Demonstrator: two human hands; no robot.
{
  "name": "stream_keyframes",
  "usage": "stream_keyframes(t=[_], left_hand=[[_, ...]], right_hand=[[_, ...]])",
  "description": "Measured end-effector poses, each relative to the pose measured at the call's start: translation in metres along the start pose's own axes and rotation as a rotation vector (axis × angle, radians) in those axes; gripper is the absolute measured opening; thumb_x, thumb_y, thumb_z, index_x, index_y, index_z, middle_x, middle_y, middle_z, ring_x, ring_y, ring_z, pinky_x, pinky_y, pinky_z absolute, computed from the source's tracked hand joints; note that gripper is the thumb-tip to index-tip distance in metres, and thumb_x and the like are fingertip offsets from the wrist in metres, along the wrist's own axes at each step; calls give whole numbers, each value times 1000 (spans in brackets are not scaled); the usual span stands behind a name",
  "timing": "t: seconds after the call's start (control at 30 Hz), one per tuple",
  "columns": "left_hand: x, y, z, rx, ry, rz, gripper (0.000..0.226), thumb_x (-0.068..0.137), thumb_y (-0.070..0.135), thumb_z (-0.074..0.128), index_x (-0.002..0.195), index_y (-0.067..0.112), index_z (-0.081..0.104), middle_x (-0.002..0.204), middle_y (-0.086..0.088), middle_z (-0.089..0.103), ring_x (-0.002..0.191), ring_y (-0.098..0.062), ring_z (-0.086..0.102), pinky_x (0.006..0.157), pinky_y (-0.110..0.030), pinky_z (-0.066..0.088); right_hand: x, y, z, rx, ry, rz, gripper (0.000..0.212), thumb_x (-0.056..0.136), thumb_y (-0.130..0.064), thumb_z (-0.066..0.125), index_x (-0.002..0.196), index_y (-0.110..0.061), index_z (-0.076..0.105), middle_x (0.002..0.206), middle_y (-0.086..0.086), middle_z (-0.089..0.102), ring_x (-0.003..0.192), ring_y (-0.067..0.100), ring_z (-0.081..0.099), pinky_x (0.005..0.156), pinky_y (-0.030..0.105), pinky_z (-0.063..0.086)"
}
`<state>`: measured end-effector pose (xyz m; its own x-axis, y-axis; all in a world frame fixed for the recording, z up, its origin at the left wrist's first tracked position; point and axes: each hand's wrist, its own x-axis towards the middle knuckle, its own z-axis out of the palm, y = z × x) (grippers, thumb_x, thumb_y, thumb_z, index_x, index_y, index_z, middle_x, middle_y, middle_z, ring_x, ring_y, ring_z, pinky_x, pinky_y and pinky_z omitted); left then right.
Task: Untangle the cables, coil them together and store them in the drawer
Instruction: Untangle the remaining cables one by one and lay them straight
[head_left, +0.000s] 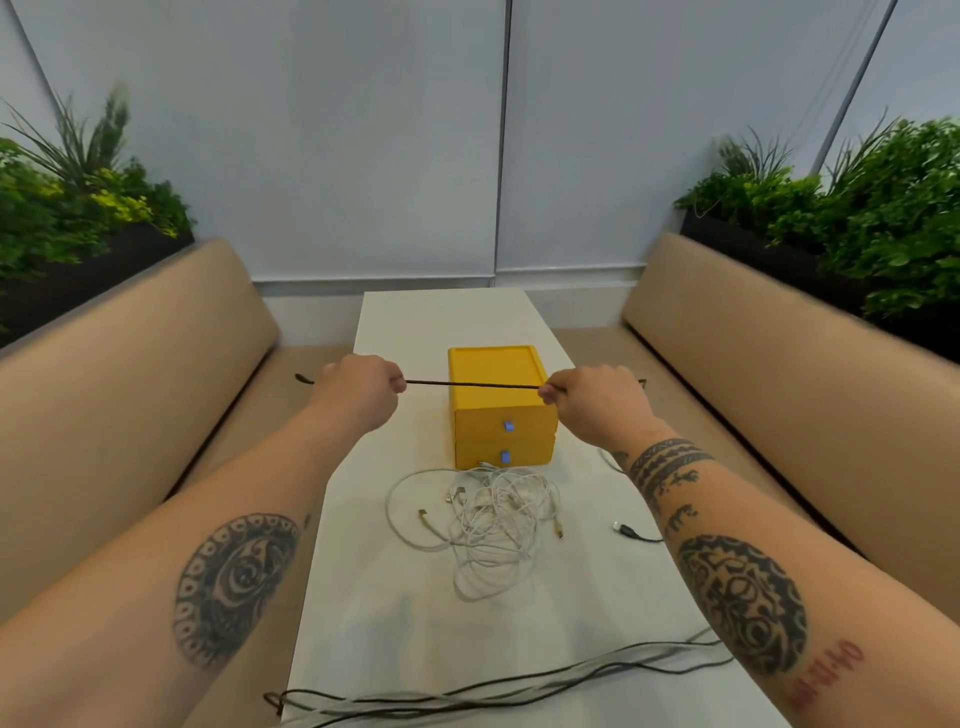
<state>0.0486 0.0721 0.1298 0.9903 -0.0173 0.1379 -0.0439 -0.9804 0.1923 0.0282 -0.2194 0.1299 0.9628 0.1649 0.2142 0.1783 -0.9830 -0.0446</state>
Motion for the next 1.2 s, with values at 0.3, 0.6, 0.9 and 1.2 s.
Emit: stream_keyframes(t=[0.3, 0.6, 0.9, 1.2], left_hand=[[-11, 29, -12, -147, -232, 47, 43, 97, 47, 28, 114, 27, 63, 113, 2, 66, 102, -24, 58, 92, -40, 49], [-7, 73, -28, -307, 14, 257, 35, 103, 39, 42, 80, 25, 64, 73, 6, 57, 69, -16, 52, 60, -30, 41], [-1, 9, -32, -141, 175, 116, 29, 103, 33, 42, 77, 33, 54, 68, 19, 51, 76, -19, 52, 57, -29, 32], [-22, -33, -18, -140, 183, -21, 24, 103, 29, 45, 89, 22, 64, 73, 5, 50, 81, -23, 45, 59, -33, 27]], right_hand=[[7, -13, -16, 33, 183, -101, 26, 103, -33, 45, 108, -38, 70, 93, -10, 72, 88, 16, 59, 83, 34, 30], [10, -22, -27, -59, 231, -285, 35, 105, -46, 36, 111, -30, 67, 88, -1, 73, 84, 24, 64, 74, 31, 25], [10, 33, -18, -57, 184, -193, 33, 106, -39, 34, 104, -28, 65, 84, -2, 73, 76, 26, 66, 82, 36, 40], [-16, 78, 7, -46, 48, -51, 29, 106, -38, 33, 100, -34, 61, 82, -7, 70, 77, 20, 62, 89, 36, 30]])
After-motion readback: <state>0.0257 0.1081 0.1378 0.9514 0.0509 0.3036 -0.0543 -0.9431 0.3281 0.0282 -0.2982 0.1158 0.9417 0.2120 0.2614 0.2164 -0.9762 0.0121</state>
